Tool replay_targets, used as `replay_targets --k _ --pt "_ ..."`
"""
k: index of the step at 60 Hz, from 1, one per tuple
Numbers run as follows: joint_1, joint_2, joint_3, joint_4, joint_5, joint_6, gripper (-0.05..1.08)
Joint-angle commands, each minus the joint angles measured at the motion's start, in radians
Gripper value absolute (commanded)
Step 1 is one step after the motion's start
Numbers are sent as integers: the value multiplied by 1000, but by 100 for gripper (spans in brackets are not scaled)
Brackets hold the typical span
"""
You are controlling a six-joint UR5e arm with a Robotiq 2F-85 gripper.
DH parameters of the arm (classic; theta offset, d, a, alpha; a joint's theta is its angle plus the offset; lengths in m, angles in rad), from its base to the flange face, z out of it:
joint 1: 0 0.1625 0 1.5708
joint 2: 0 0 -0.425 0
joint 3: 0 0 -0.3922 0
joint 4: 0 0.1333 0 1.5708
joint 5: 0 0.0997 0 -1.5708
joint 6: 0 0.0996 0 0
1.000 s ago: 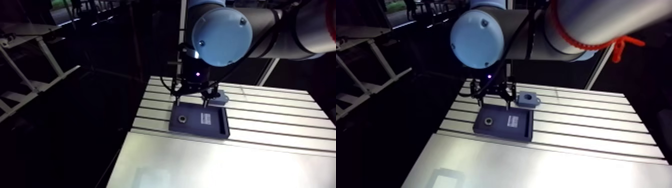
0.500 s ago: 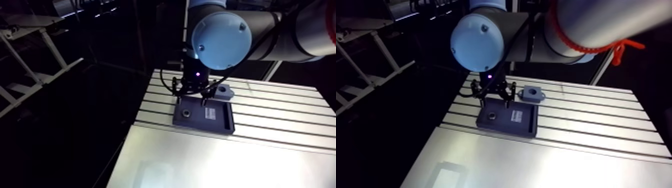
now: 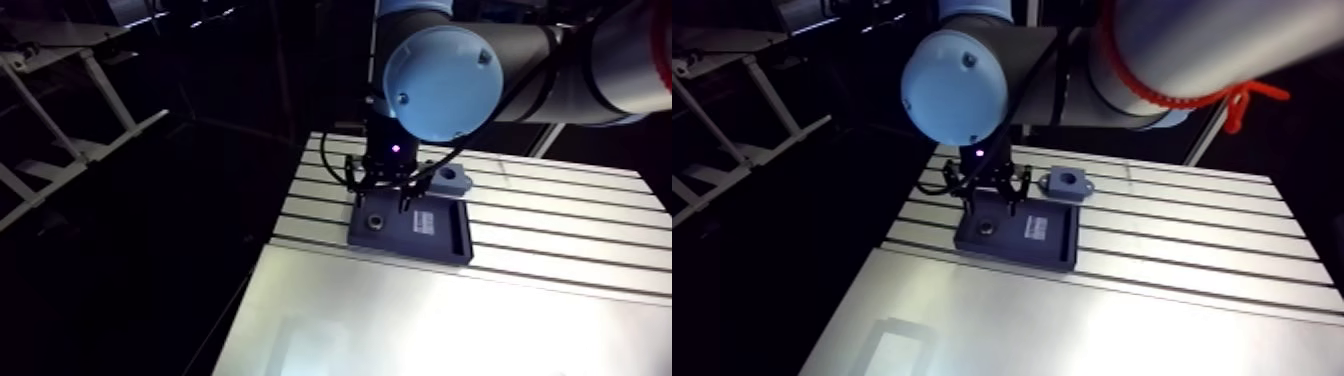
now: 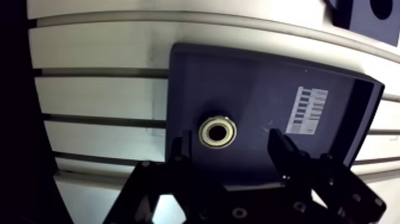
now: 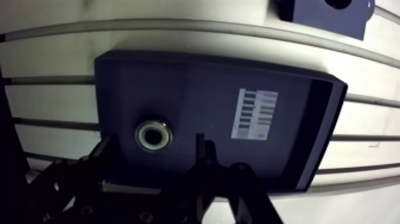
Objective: Pick up the bearing and press it into the housing until flush.
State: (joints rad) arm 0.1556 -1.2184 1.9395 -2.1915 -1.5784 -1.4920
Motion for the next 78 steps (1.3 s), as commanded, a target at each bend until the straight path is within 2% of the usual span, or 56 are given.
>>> replay_targets --k 1,27,37,78 --pt "11 12 0 -3 -1 -1 30" --pt "13 27 0 -3 -1 -3 33" --pt "13 32 2 -3 -1 -4 39" --pt "13 37 5 -3 1 -6 44"
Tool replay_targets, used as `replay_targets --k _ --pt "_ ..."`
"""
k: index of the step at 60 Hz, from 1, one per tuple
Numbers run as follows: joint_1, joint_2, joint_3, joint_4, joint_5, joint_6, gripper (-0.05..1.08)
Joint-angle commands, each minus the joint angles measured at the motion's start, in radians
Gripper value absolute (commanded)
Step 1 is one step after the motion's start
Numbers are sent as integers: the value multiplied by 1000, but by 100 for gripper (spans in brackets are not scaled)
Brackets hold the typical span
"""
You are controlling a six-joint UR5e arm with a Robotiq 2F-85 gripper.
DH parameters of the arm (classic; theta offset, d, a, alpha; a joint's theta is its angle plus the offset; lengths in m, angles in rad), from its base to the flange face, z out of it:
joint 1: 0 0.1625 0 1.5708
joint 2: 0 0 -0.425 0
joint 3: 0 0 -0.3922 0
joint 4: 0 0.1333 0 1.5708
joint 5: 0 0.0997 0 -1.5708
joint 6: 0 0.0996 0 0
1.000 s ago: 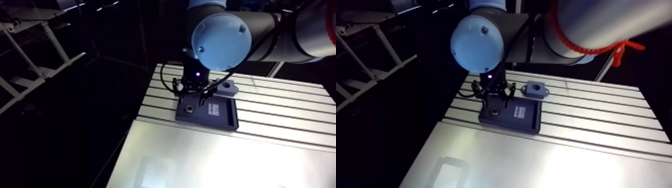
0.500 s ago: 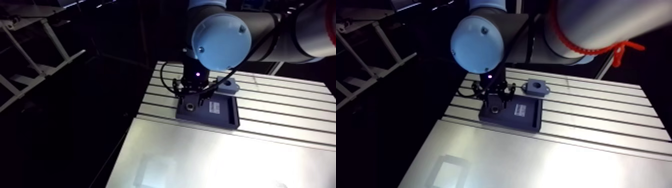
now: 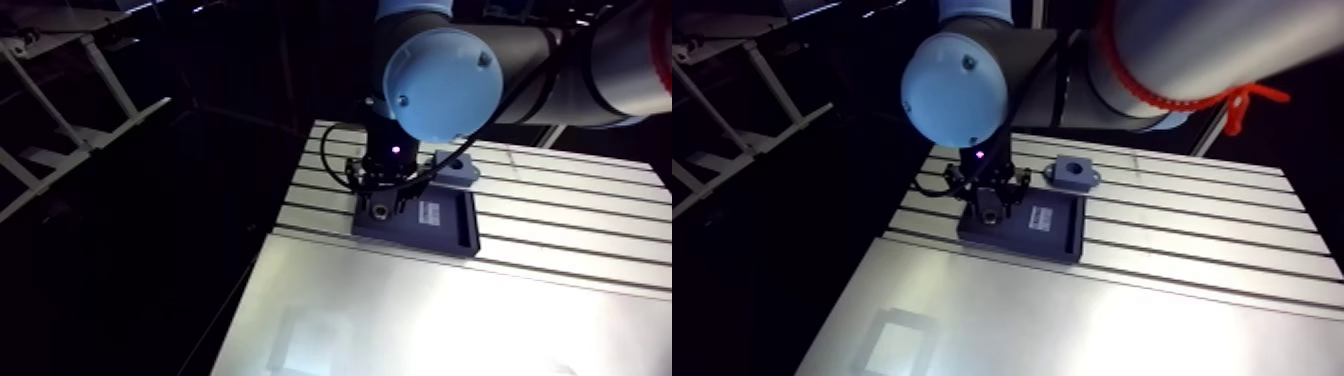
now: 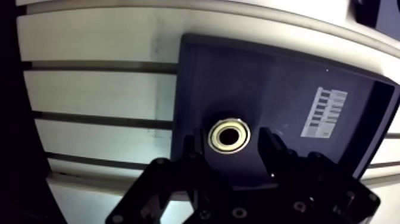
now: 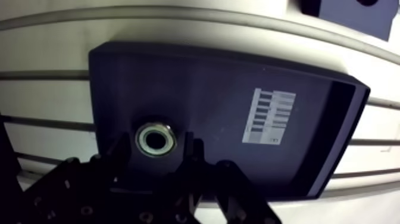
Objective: Pick up the bearing and press it into the housing until flush.
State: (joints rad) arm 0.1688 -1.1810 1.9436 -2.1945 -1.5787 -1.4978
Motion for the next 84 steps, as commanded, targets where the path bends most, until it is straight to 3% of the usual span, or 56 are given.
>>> replay_targets --k 1,84 --pt "0 -1 1 0 1 0 44" --pt "2 10 -4 0 0 0 51"
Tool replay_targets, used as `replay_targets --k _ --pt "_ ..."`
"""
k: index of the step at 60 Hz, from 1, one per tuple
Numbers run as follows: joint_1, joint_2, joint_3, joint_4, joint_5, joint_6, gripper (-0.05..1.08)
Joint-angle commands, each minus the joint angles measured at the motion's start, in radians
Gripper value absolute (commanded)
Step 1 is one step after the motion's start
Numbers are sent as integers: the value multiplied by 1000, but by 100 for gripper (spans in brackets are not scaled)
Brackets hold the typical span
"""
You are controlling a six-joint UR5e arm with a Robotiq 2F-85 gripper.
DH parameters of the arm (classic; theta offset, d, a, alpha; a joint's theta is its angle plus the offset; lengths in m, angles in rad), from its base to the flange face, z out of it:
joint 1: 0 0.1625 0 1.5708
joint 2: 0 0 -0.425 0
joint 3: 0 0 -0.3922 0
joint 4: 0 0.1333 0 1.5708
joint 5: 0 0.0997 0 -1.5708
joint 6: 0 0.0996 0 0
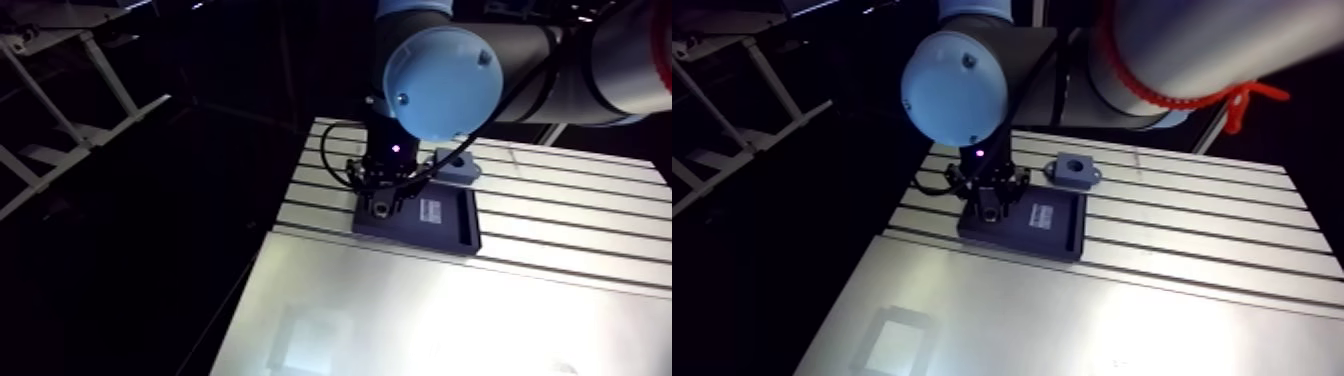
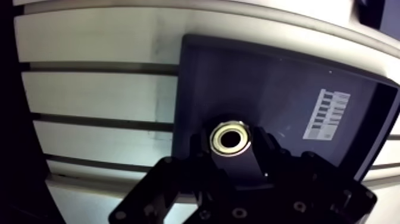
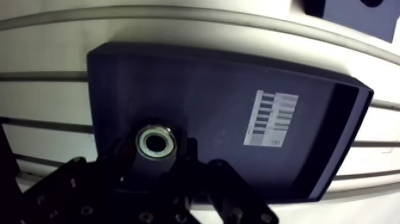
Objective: Pick up the bearing and press it into the housing until flush.
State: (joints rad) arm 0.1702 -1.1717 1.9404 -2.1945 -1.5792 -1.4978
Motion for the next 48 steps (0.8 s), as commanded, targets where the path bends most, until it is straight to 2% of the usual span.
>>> replay_targets --k 1,14,29,48 --pt "0 1 -1 0 0 0 51" --pt "0 1 -1 0 0 0 56" --pt "-1 -1 -1 0 0 0 67" --pt "-7 -49 -26 20 -4 -2 73"
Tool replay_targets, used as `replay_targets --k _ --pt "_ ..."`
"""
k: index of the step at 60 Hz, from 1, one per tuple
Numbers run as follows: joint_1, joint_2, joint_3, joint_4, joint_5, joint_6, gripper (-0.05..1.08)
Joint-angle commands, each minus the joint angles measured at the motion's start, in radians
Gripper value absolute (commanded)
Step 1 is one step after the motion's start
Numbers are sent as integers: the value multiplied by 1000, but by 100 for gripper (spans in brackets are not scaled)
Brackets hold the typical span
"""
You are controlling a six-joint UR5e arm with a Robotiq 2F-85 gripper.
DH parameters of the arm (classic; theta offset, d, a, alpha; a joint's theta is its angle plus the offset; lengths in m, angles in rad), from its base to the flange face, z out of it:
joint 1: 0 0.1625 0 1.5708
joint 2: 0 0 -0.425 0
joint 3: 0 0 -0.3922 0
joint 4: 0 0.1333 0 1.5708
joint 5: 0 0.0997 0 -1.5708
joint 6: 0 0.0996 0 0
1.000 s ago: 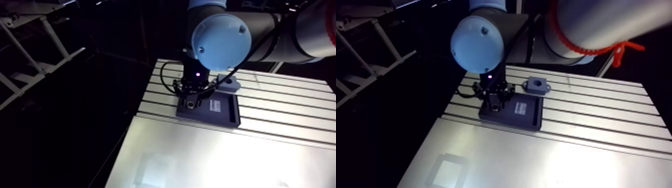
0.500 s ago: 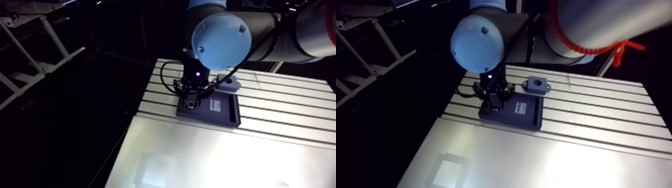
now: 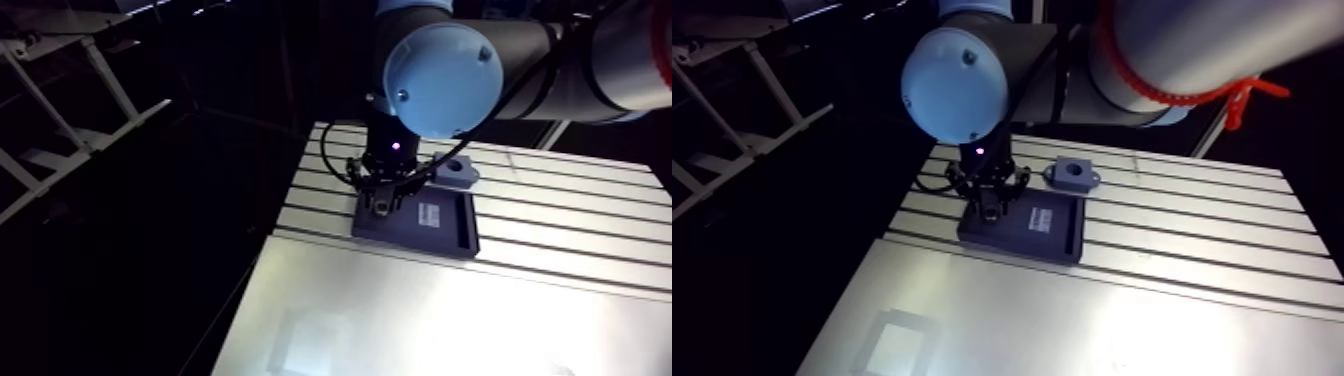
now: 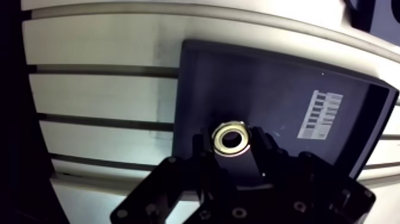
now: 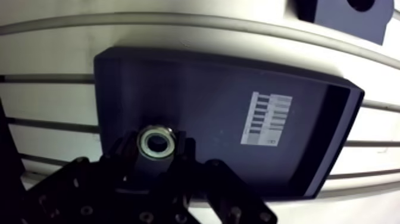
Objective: Pick up the bearing and press it into the housing until flush.
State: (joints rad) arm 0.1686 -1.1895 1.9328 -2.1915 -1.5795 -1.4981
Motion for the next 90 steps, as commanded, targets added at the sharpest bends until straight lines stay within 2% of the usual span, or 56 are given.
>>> replay_targets --k 1,6,10,15,22,24,30,45,68,80,90 --pt "-5 -31 -18 17 -4 -1 73" --pt "-11 -54 -39 68 -4 -12 74" --pt "-29 -81 -54 109 -11 -27 74" --pt "-79 -103 -82 140 -21 -54 75" --pt "-127 -106 -113 143 -23 -83 76" --pt "-158 -103 -128 141 -23 -97 76" --pt "-189 -88 -157 141 -23 -104 76" --pt "-215 -23 -226 140 -20 -116 77" --pt "-219 28 -256 138 -29 -115 77" --pt "-218 49 -287 143 -27 -115 77" --pt "-219 77 -309 144 -35 -116 77"
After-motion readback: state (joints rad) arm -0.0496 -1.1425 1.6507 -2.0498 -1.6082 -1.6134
